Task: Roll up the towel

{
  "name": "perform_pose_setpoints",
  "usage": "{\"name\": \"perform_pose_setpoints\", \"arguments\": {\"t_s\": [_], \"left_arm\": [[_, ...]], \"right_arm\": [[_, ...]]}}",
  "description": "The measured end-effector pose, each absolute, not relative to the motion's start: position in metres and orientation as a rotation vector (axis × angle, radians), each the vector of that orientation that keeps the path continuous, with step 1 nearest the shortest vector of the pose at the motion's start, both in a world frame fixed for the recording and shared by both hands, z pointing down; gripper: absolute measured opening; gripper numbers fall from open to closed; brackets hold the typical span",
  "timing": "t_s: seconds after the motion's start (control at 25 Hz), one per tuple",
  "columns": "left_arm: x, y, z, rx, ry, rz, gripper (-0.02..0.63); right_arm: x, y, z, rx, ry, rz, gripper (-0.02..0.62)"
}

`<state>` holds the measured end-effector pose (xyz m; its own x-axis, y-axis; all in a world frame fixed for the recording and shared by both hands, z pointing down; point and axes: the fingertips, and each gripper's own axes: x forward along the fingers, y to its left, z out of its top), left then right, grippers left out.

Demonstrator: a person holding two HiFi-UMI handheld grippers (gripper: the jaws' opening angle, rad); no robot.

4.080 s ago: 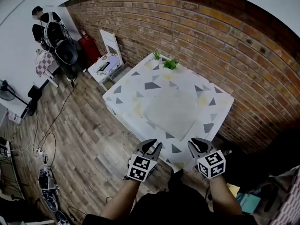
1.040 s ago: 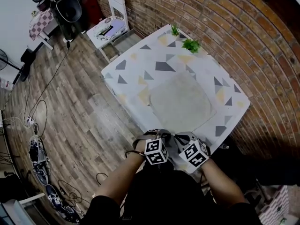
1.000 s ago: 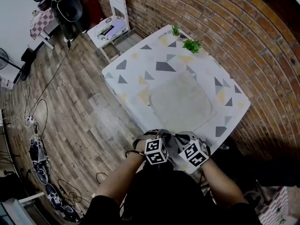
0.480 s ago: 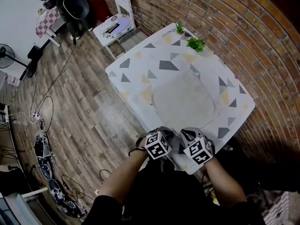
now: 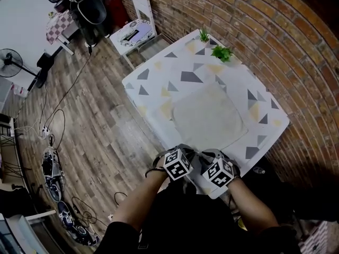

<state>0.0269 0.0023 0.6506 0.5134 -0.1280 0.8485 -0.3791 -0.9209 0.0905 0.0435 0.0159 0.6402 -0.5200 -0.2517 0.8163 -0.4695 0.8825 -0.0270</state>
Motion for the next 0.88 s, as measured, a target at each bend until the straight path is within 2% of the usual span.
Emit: {"name": "perform_pose_setpoints", "arguments": {"t_s": [0.28,0.52,0.72,0.88], "left_arm": [[0.021,0.005,0.655,2.452,-0.492,1.41,0.029],[0.021,-0.001,0.645,2.577,-0.615,1.619,0.035],[0.042,0.007,0.644,2.714,-0.503,1.72,0.083],[0.044,0.005,0.661,2.703,-0.411,1.769,0.087]], "right_arm": [[0.045,-0.001,0.639,0.589,-2.187,0.359,0.026],[0.048,-0.004,0.654,0.575,-2.129,0.422,0.026],[0.053,-0.004,0.659,0.575,-2.112,0.459,0.029],[0.056,-0.008,0.652,0.6,-2.112,0.423,0.068]]}}
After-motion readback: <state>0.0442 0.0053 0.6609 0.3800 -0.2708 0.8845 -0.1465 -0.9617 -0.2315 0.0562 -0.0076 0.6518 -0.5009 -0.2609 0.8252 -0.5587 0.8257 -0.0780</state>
